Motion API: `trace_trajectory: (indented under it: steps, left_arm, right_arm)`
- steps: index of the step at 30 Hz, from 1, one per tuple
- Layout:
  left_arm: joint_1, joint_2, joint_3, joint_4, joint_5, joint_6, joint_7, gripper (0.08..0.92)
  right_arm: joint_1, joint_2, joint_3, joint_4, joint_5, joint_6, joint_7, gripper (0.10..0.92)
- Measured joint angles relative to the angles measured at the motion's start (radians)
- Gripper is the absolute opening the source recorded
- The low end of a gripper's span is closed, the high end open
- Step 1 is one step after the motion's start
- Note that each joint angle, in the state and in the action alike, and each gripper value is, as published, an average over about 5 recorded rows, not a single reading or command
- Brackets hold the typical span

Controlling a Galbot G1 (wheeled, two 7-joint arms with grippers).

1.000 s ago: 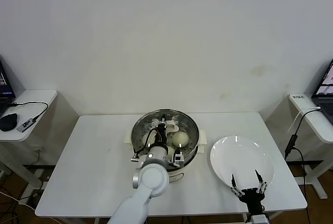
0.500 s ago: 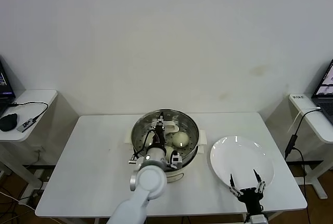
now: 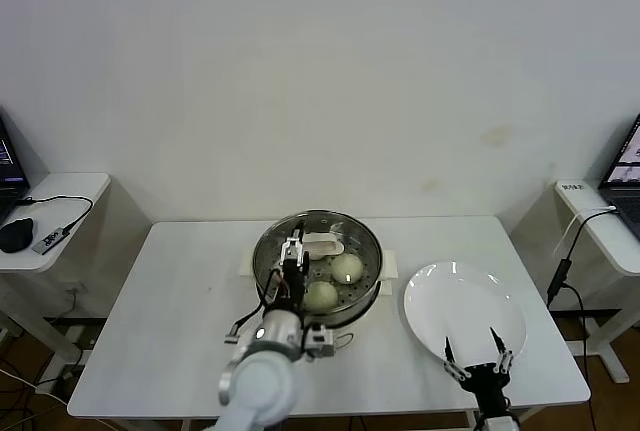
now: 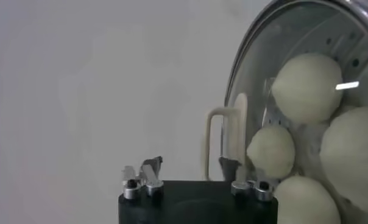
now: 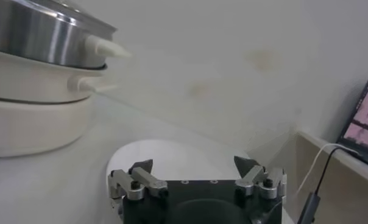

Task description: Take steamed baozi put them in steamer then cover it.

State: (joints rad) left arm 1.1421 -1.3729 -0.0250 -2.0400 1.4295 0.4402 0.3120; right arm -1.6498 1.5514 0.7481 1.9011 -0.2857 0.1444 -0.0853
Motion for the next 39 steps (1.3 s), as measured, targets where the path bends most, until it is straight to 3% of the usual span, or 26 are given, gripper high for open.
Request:
trace_trajectory:
  steps: [9,21,30,39]
  left_arm:
    - [0.242,0.047,-0.122,-0.185,-0.290,-0.107,-0.160,0.823]
    - [0.518,0.062,-0.412,-0.173,-1.051,-0.423,-0.406,0.823]
    - [0.633,0.047,-0.501,-0.134,-1.443,-0.538,-0.496,0.823]
    - [0.714,0.027,-0.544,-0.065,-1.554,-0.616,-0.518,0.823]
  right_arm:
    - [-0.011,-0.035,0.008,0.012,0.029,0.005,-0.010,0.823]
    - [-0.013,-0.084,-0.010,0.030,0.086,-0.008,-0.040,0.823]
    - [-0.078,-0.135,-0.030,0.057,0.168,0.003,-0.056,0.823]
    - [-0.153,-0.188,-0.062,0.085,0.278,0.027,-0.067,0.823]
